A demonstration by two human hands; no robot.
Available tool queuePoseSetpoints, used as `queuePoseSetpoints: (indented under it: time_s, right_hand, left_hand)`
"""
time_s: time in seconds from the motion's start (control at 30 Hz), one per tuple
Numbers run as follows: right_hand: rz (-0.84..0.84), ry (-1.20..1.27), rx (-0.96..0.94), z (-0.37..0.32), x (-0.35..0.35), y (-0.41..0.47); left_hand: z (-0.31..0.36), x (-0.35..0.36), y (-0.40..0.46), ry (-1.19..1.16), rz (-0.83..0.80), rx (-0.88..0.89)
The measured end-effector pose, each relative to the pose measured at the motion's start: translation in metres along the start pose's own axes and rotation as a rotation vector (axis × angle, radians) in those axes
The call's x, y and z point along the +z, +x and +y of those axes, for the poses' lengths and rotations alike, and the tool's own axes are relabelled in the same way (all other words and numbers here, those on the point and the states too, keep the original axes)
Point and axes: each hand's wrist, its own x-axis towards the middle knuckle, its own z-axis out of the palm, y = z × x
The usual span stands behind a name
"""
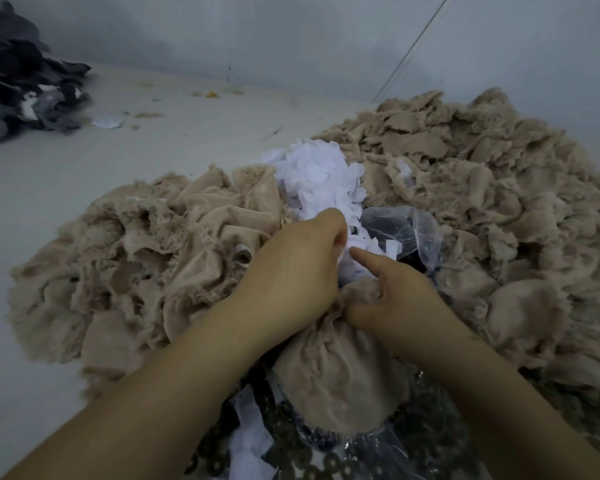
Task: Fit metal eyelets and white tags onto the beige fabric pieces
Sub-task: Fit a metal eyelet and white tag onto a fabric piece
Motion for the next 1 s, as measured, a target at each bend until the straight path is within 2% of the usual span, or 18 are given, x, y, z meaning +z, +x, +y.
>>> queuePoseSetpoints:
  time_s: [0.07,0.1,0.17,0.23,0.27,0.3,0.33,0.37,0.43,0.47,0.5,0.57,0.7,0.8,0.87,1.0]
  right_hand:
    - [-0.003,-0.011,0.01,0.001,0.0,0.0]
    - [-0.006,-0.026,0.012,0.002,0.0,0.001]
    - [-0.021,-0.058,0.015,0.002,-0.001,0.001]
    - [-0.033,-0.069,0.028,0.001,-0.002,0.0]
    - [-0.033,-0.07,0.03,0.0,-0.002,0.0]
    - [-0.025,-0.068,0.027,0.0,-0.002,0.0]
    - [-0.015,-0.063,0.023,0.0,-0.003,0.0]
    - [-0.004,-0.053,0.021,-0.001,-0.002,-0.001]
    - [0.006,-0.036,0.017,-0.002,-0.001,-0.002]
    - [0.005,-0.027,0.014,-0.002,-0.001,-0.003]
    - [0.003,-0.011,0.013,-0.002,-0.001,-0.004]
    - [-0.002,0.022,0.006,-0.002,-0.001,-0.005]
    - [-0.049,0.032,0.026,-0.003,-0.002,-0.004]
    - [-0.06,0.05,0.075,-0.001,-0.002,-0.002]
    - [-0.09,0.069,0.079,-0.002,-0.001,-0.001]
    - [-0.088,0.065,0.092,-0.002,-0.001,-0.001]
  left_hand:
    - [0.001,-0.01,-0.002,-0.071,-0.036,-0.105]
    - [0.0,-0.018,-0.002,-0.071,-0.143,-0.14]
    - [-0.004,-0.039,-0.004,-0.144,-0.599,-0.147]
    - [-0.007,-0.061,-0.005,-0.235,-1.052,-0.063]
    - [-0.008,-0.067,-0.005,-0.274,-1.182,-0.029]
    - [-0.008,-0.069,-0.005,-0.311,-1.219,-0.032]
    - [-0.007,-0.064,-0.005,-0.329,-1.153,-0.065]
    - [-0.006,-0.055,-0.005,-0.304,-0.993,-0.098]
    - [-0.006,-0.032,0.001,-0.055,-0.531,-0.06]
    - [-0.005,-0.021,0.004,0.114,-0.356,-0.027]
    - [-0.004,-0.012,0.006,0.244,-0.255,-0.013]
    - [-0.004,0.002,0.01,0.375,-0.221,-0.059]
    - [-0.004,0.01,0.016,0.379,-0.21,-0.124]
    - [-0.007,0.002,0.013,0.218,-0.186,-0.069]
    - [-0.008,-0.006,0.005,0.064,-0.11,-0.026]
    - [-0.015,-0.008,-0.001,-0.115,-0.086,-0.05]
